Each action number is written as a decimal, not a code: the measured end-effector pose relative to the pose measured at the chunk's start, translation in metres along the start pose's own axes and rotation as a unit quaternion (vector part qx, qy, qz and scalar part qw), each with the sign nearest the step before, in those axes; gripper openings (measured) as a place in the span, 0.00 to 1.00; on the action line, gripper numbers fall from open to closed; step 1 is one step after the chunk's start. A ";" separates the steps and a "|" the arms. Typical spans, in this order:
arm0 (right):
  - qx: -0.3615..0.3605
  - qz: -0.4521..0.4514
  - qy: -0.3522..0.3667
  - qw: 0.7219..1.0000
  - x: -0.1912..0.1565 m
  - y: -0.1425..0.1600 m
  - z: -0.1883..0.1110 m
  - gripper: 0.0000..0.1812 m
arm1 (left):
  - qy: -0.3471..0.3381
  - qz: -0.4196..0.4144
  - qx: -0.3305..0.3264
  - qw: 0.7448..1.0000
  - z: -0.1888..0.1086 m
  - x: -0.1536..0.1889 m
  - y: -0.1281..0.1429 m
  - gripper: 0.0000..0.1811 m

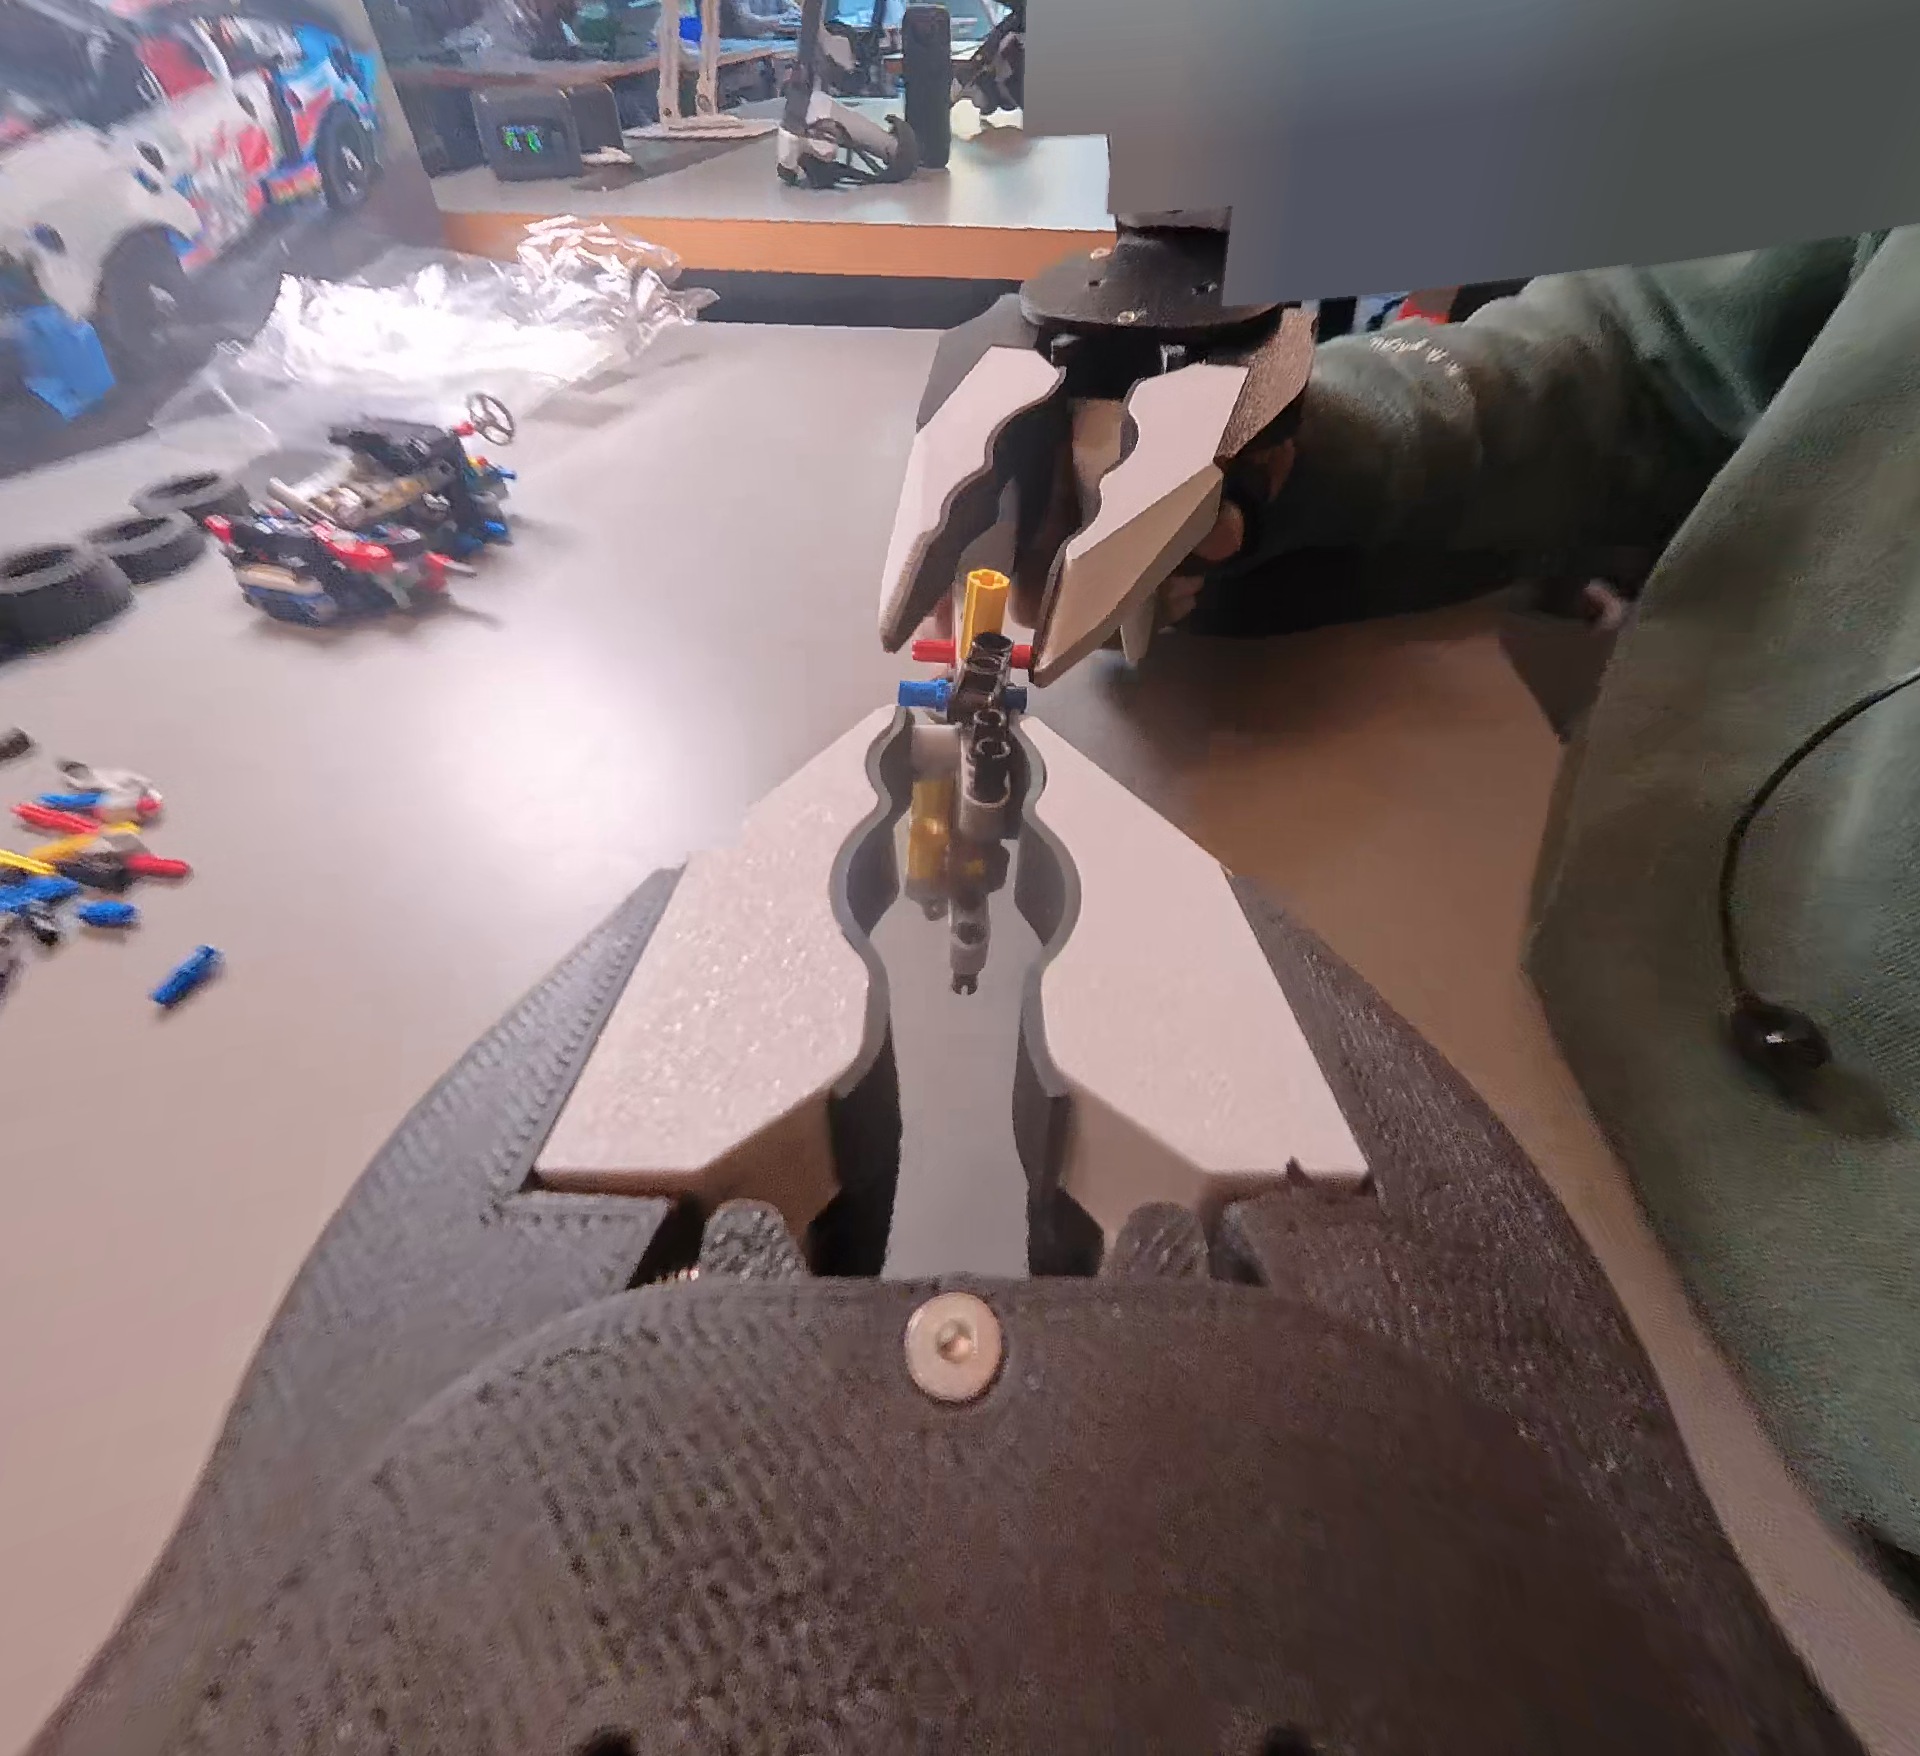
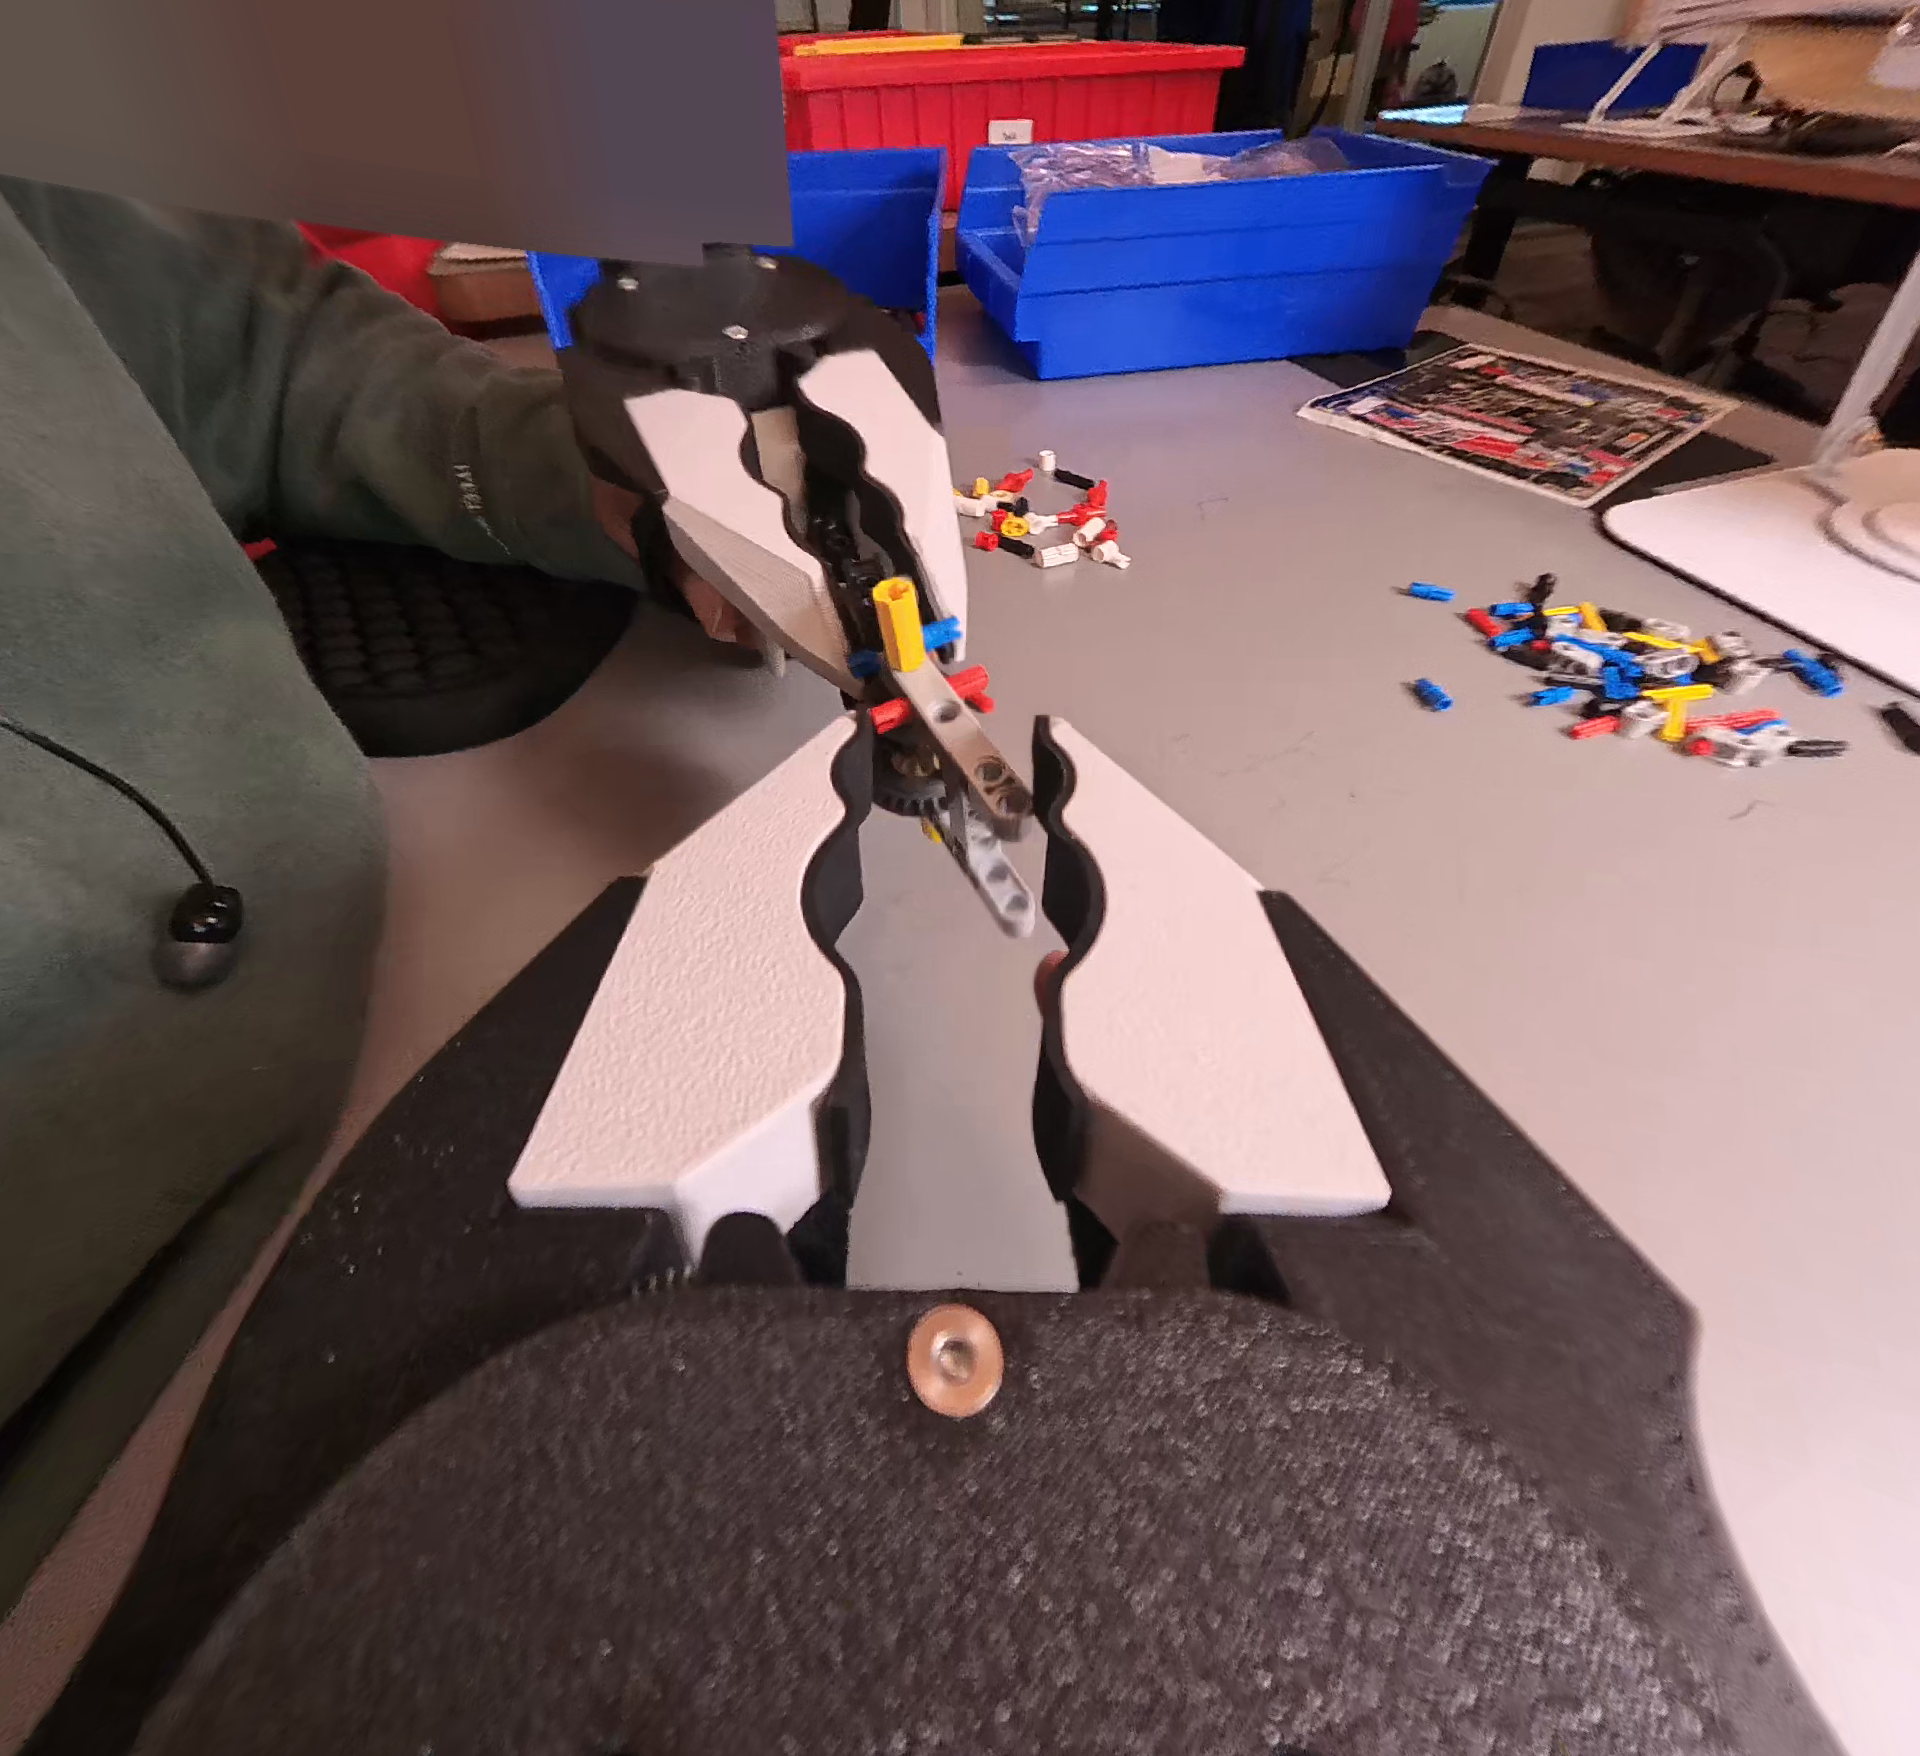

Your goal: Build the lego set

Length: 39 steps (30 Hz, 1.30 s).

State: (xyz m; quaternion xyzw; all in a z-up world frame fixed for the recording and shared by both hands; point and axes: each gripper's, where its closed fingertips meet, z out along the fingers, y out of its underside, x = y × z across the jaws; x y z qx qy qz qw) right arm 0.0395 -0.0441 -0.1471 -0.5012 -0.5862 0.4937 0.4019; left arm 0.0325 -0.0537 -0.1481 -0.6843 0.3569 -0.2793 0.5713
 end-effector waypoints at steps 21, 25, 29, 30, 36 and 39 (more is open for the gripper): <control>-0.093 -0.198 0.275 0.936 0.026 -0.011 0.018 0.02 | -0.147 -0.048 -0.024 0.988 -0.007 -0.036 -0.004 0.08; -0.085 -0.175 0.281 0.940 0.024 -0.012 0.019 0.03 | -0.157 -0.037 -0.032 0.986 -0.008 -0.036 -0.004 0.08; -0.068 -0.131 0.275 0.950 0.023 -0.011 0.018 0.03 | -0.159 -0.026 -0.033 0.986 -0.007 -0.034 -0.004 0.08; -0.067 -0.132 0.279 0.949 0.023 -0.011 0.018 0.02 | -0.159 -0.024 -0.034 0.986 -0.007 -0.033 -0.004 0.08; -0.059 -0.134 0.300 0.943 0.023 -0.012 0.017 0.01 | -0.168 0.005 -0.040 0.985 -0.007 -0.032 -0.005 0.08; -0.048 -0.118 0.298 0.946 0.023 -0.014 0.016 0.01 | -0.169 0.021 -0.040 0.985 -0.007 -0.031 -0.006 0.08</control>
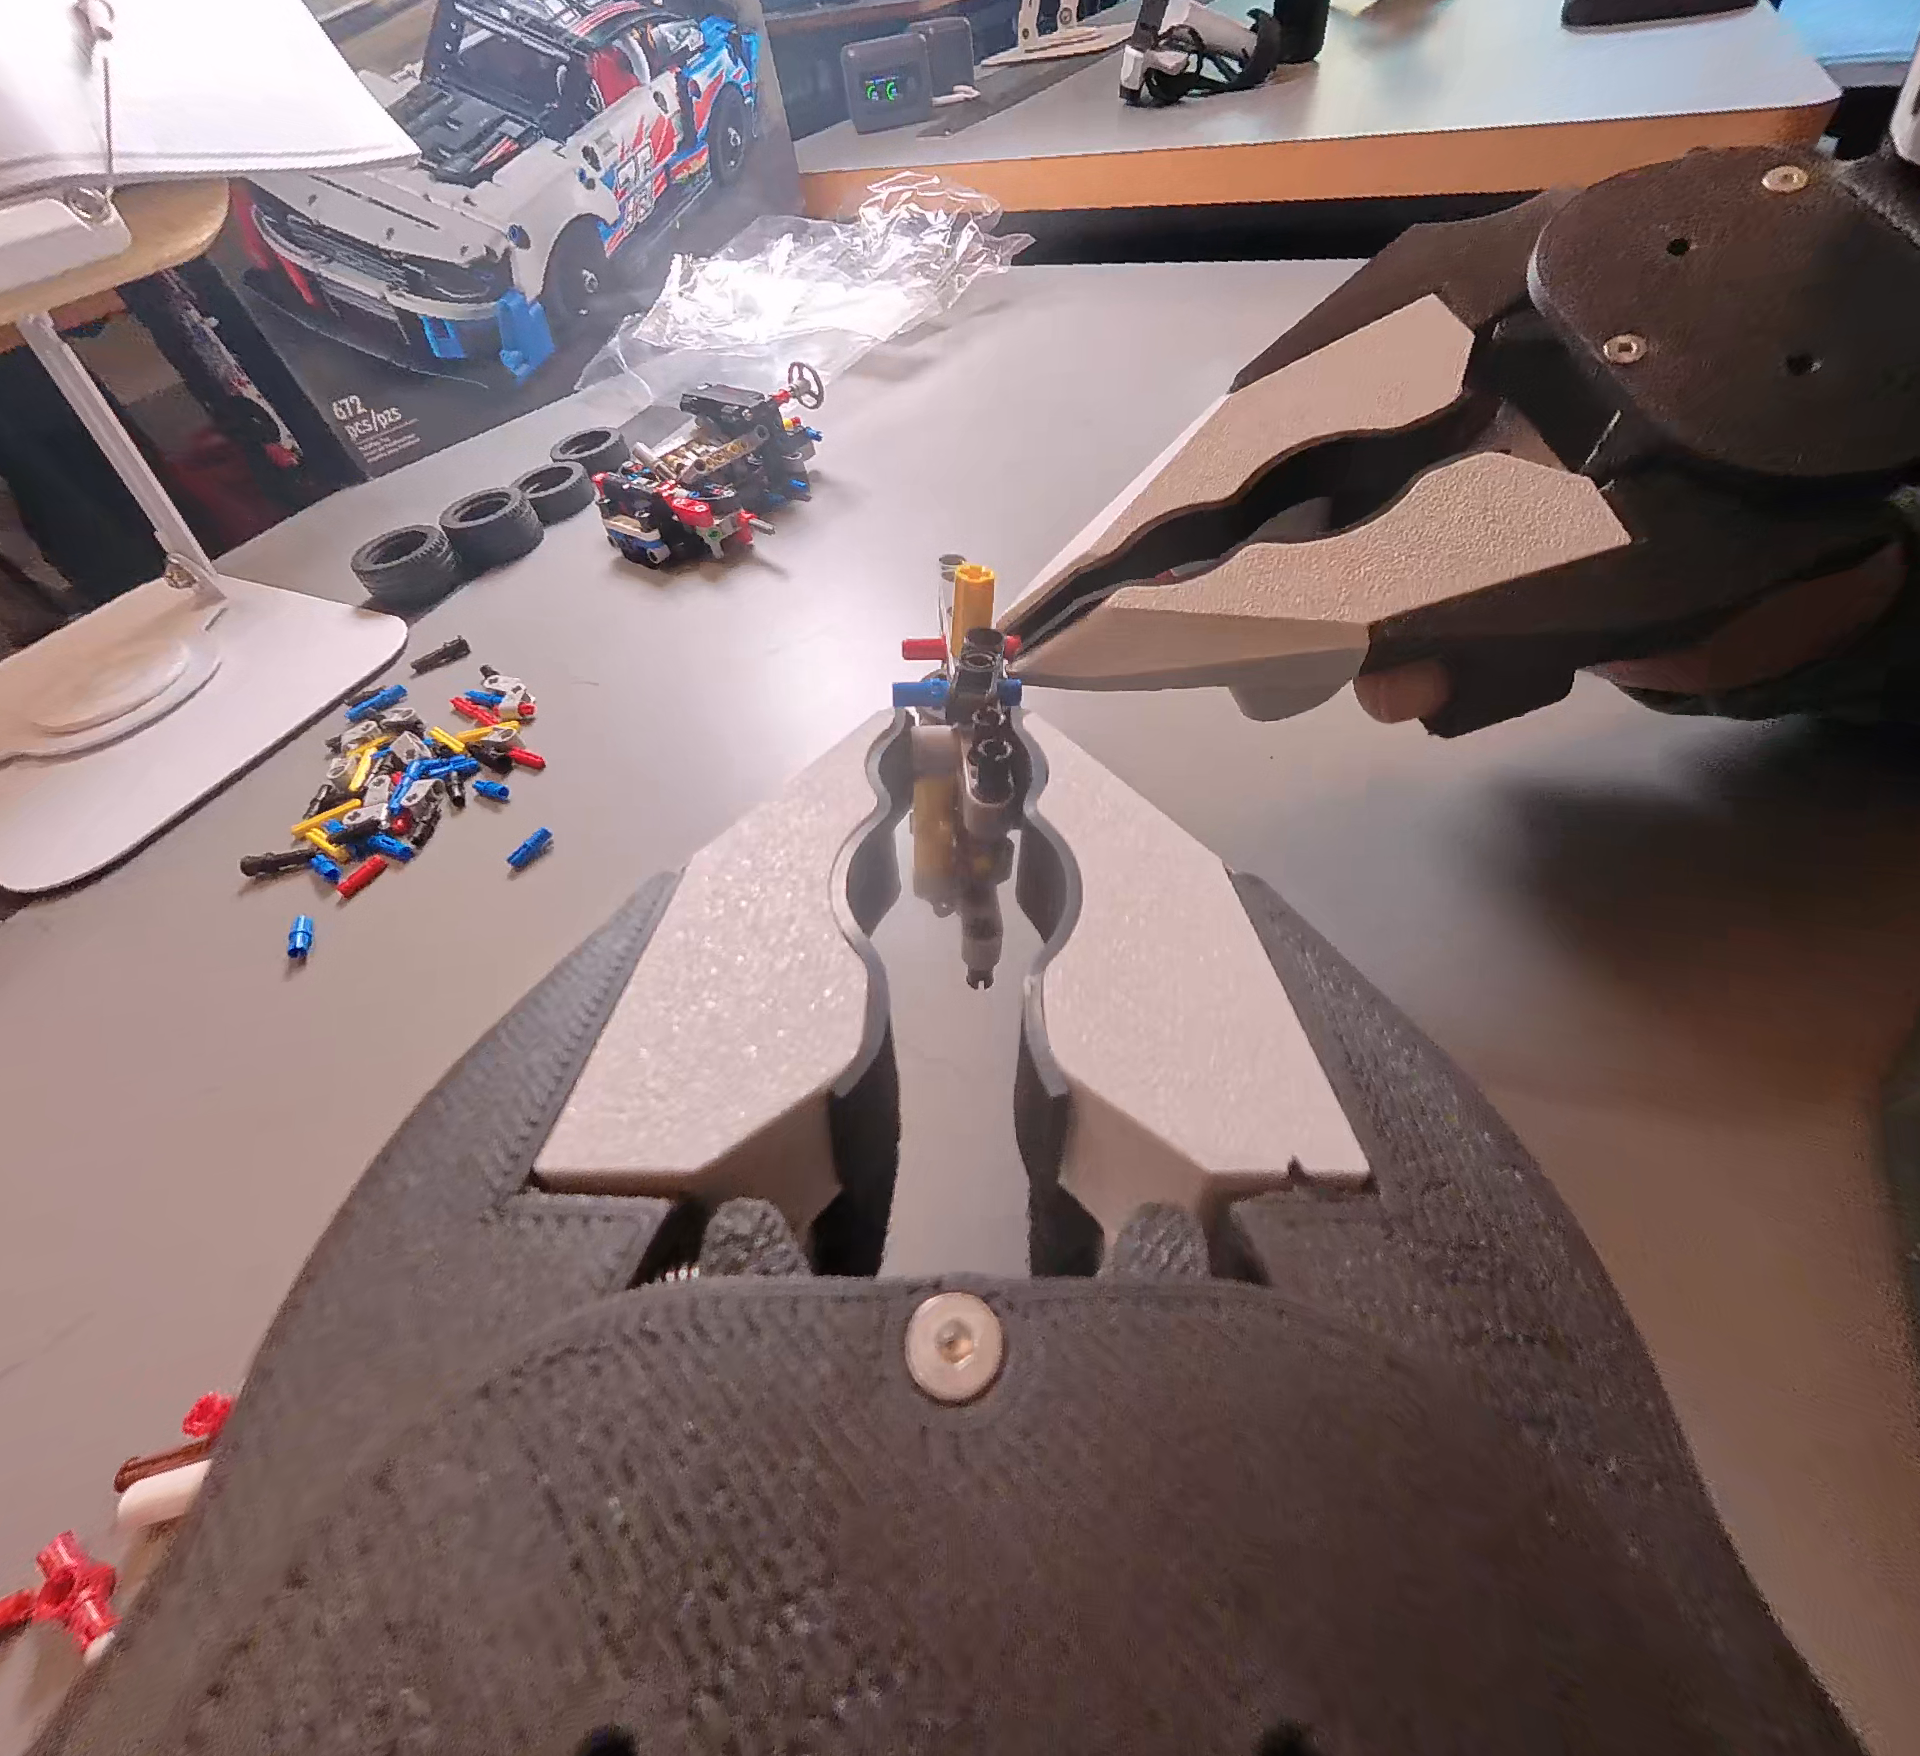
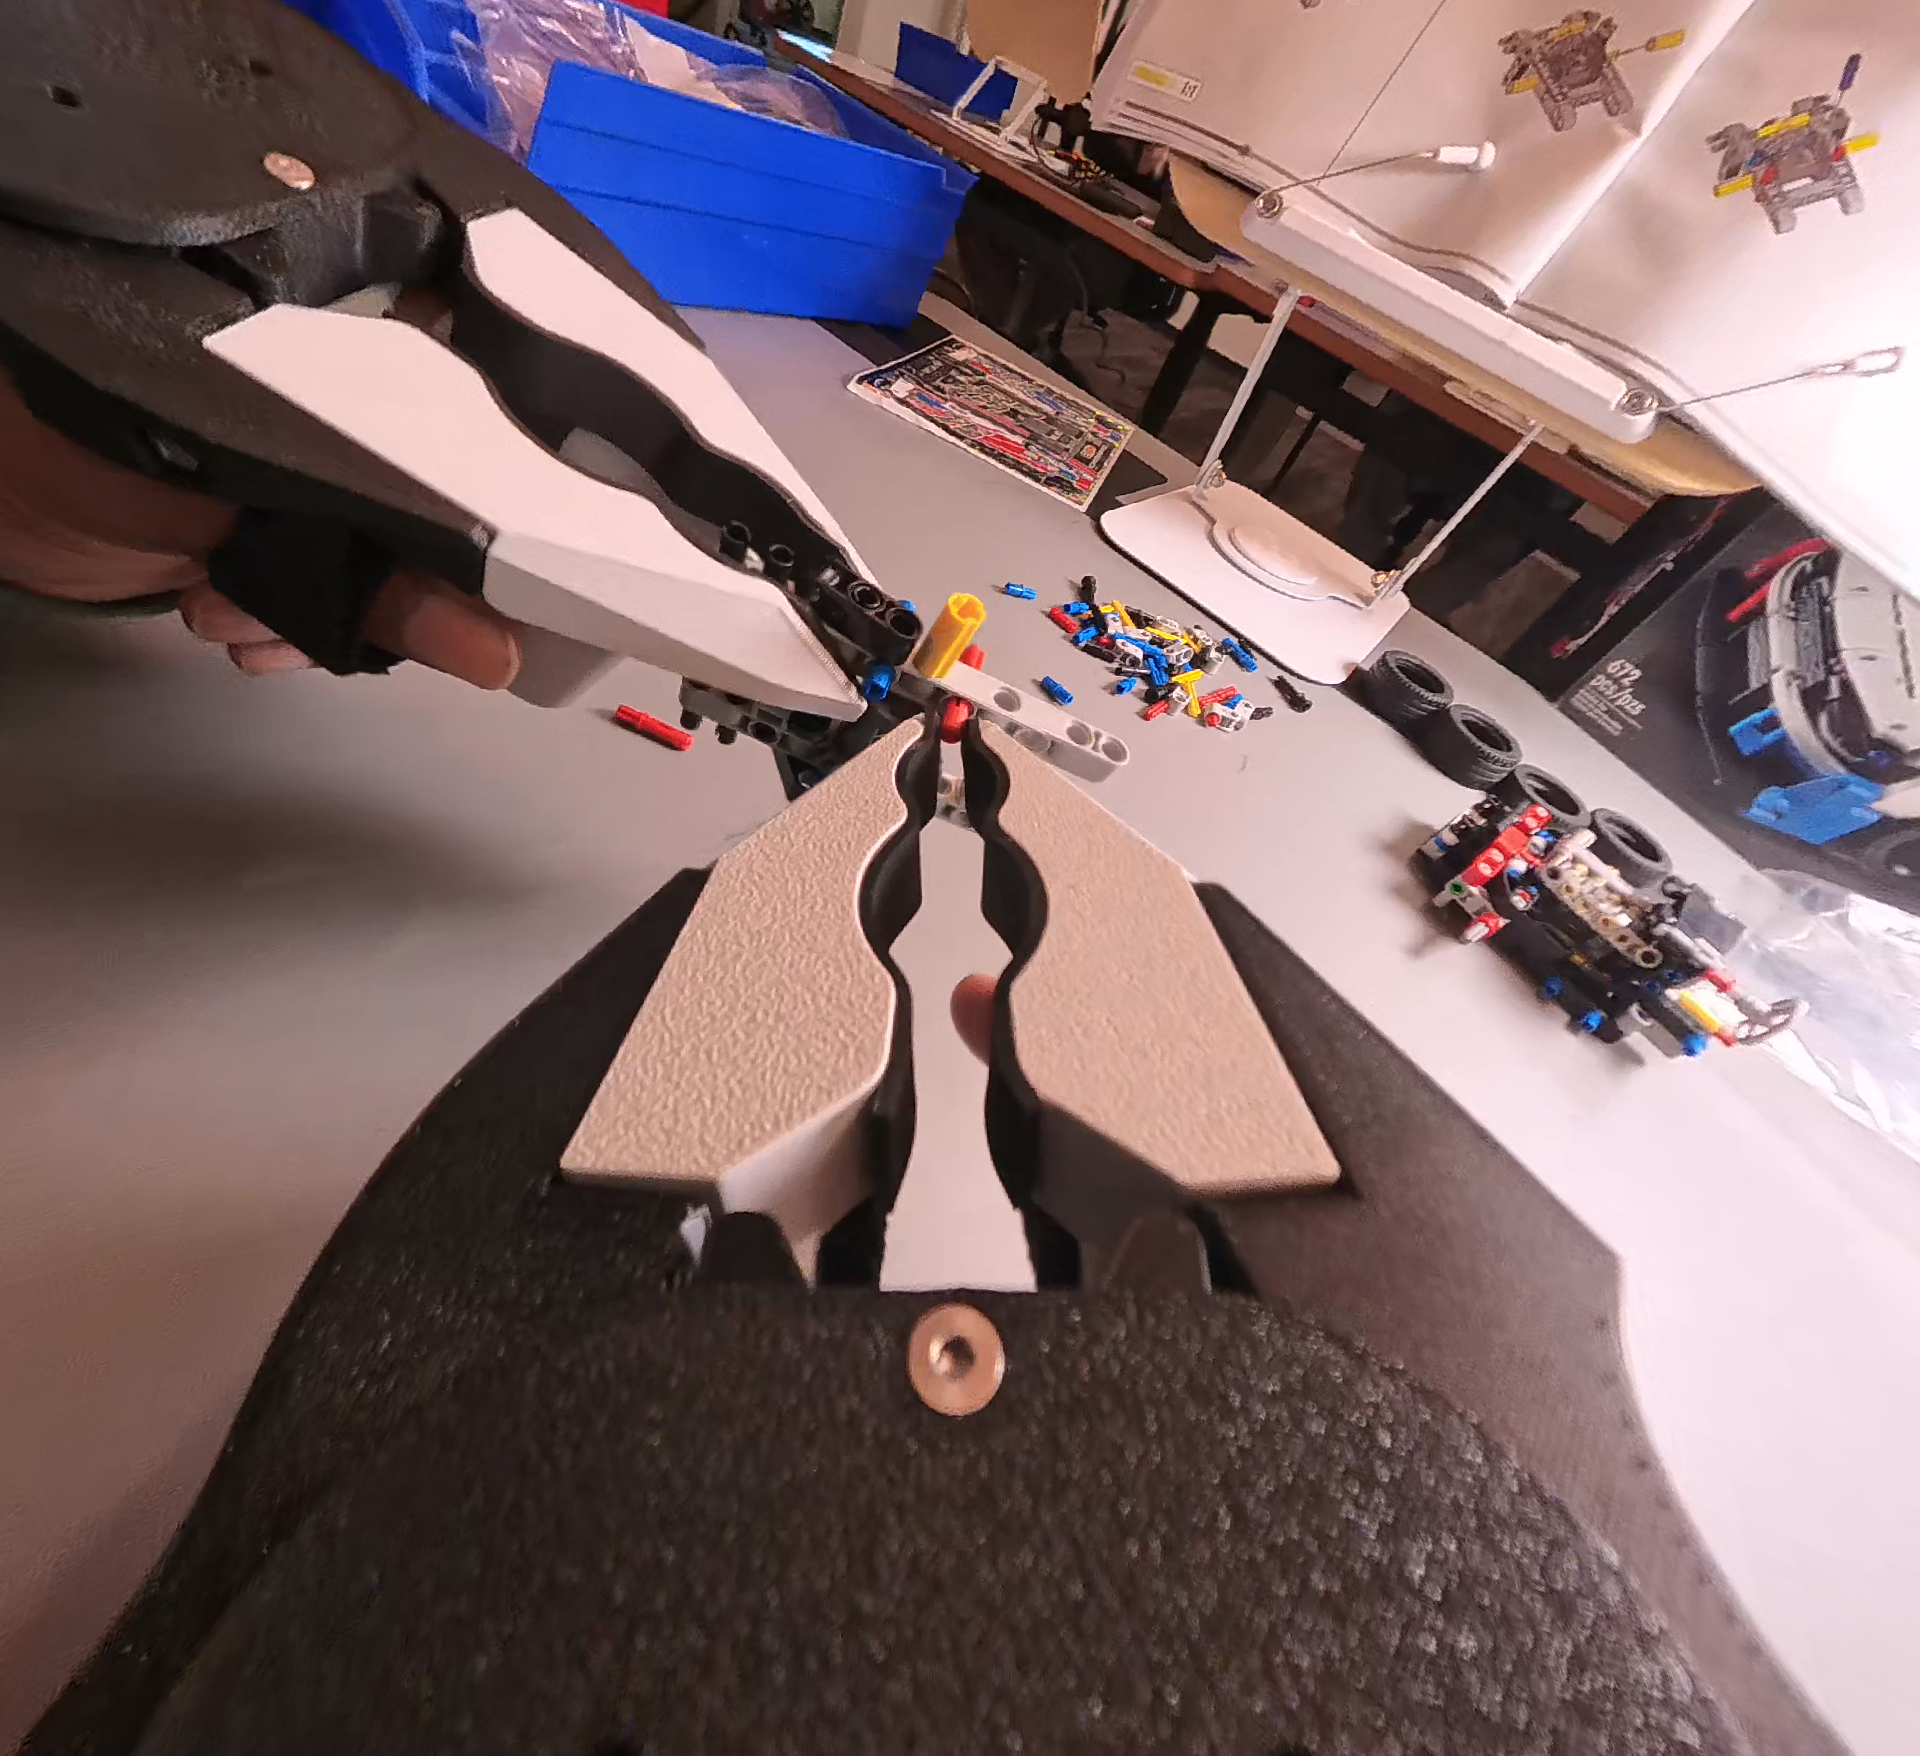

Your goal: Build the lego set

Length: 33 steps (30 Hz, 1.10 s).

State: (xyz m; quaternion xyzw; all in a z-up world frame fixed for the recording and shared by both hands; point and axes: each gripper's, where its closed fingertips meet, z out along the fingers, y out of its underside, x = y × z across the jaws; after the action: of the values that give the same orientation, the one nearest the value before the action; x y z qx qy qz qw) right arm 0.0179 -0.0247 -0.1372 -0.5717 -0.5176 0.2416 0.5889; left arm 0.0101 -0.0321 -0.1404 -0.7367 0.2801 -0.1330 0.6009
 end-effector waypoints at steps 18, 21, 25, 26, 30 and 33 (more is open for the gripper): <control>0.129 0.567 -0.209 0.787 0.001 -0.033 -0.014 0.01 | -0.017 0.097 0.102 0.990 -0.015 0.006 -0.030 0.09; 0.141 0.567 -0.225 0.780 0.000 -0.035 -0.015 0.01 | -0.019 0.108 0.109 0.988 -0.017 0.006 -0.032 0.09; 0.104 0.466 -0.224 0.850 -0.005 -0.030 -0.021 0.02 | -0.007 0.125 0.110 0.986 -0.017 0.010 -0.031 0.08; 0.095 0.433 -0.221 0.869 -0.003 -0.028 -0.026 0.02 | -0.009 0.145 0.112 0.983 -0.017 0.011 -0.031 0.08; 0.023 0.209 -0.177 0.962 0.018 -0.011 -0.045 0.10 | 0.001 0.229 0.088 0.969 -0.013 0.019 -0.018 0.08; 0.014 0.000 -0.208 0.978 0.004 -0.008 -0.055 0.20 | 0.031 0.260 0.061 0.963 -0.006 0.031 -0.005 0.08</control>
State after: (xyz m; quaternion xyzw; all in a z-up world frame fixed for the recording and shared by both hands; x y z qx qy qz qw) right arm 0.0654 -0.0463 -0.1179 -0.5010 -0.6251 0.3624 0.4764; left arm 0.0329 -0.0538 -0.1386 -0.5960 0.4725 -0.0118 0.6491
